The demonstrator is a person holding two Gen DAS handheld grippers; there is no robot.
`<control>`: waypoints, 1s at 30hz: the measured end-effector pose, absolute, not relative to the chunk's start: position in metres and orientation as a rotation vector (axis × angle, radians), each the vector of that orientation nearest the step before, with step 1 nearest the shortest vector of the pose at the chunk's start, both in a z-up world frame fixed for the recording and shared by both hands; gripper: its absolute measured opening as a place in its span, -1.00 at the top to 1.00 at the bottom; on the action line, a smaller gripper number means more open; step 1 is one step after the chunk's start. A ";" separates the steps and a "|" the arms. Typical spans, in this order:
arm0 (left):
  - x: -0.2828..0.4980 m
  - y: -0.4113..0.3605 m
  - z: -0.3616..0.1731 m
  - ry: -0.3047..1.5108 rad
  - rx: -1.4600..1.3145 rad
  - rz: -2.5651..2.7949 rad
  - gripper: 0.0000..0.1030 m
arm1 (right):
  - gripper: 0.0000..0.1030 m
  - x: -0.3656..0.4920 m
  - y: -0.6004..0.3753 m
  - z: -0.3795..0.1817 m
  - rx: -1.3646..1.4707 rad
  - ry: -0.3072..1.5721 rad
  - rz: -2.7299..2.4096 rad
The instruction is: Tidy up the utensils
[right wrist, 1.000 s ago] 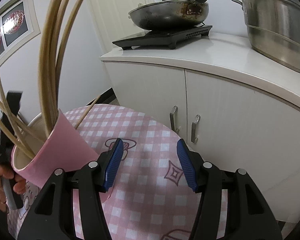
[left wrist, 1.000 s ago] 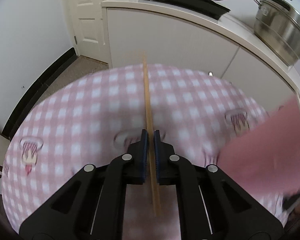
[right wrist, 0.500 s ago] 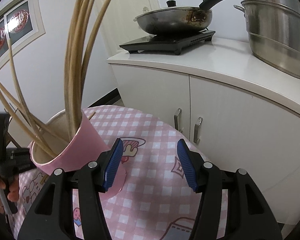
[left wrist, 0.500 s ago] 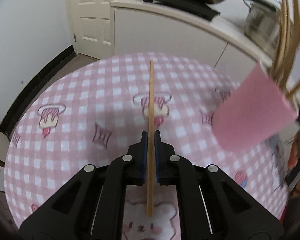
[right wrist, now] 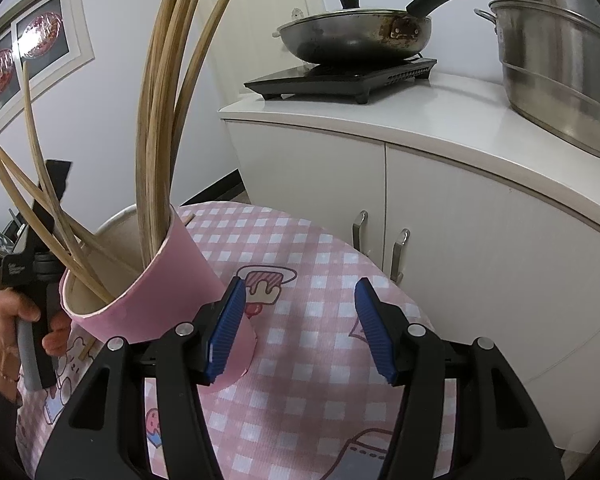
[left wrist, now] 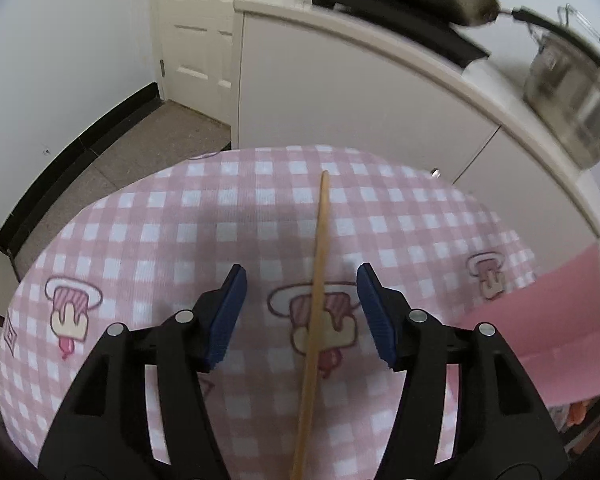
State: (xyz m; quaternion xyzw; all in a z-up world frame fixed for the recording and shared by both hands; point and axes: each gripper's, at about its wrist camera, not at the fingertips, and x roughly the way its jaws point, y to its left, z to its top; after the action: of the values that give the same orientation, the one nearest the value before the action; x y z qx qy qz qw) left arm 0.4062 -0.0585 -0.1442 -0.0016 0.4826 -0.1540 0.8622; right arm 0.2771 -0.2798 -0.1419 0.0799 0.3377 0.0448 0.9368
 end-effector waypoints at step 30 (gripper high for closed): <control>0.286 0.006 -0.033 0.552 -0.277 -0.342 0.89 | -0.05 0.245 -0.262 -0.094 0.289 0.632 0.218</control>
State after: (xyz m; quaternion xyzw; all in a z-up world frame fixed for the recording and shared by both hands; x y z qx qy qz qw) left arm 0.2858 0.0059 -0.0330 -0.1356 0.2705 -0.1676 0.9383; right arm 0.2450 -0.2621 -0.0941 0.1411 0.3092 0.1066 0.9344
